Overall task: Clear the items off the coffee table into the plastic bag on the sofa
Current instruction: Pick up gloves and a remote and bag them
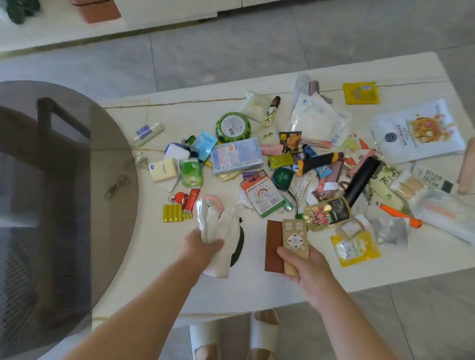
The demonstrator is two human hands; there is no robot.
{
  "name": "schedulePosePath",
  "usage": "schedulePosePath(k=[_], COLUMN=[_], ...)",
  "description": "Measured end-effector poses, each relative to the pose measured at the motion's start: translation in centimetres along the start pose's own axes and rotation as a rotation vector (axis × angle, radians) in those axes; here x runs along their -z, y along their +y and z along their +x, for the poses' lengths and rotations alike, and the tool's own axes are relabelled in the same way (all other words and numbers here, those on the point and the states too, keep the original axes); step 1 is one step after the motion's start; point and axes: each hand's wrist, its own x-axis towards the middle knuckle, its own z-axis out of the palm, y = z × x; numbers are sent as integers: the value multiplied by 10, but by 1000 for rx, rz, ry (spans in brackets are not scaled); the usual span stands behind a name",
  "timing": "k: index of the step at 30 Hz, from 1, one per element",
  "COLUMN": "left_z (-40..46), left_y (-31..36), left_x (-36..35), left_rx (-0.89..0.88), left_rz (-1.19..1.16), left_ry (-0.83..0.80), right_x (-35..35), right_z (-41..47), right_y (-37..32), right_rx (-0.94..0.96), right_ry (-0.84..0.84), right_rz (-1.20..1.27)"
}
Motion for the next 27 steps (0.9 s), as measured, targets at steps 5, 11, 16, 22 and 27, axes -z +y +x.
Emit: schedulePosePath(k=[5, 11, 16, 22, 27], left_z=[-70, -153, -211, -267, -309], left_y=[45, 94, 119, 141, 153], left_x=[13, 12, -4, -52, -118], left_rx=[-72, -203, -260, -394, -487], left_rz=[0, 91, 49, 134, 183], left_ry=[-48, -139, -231, -330, -425], right_x=[8, 37, 67, 119, 178], right_z=[-86, -176, -233, -273, -301], right_y=[-32, -54, -61, -47, -44], right_rx=[78, 174, 262, 305, 368], right_ry=[59, 153, 201, 328, 395], right_rz=[146, 305, 431, 567, 666])
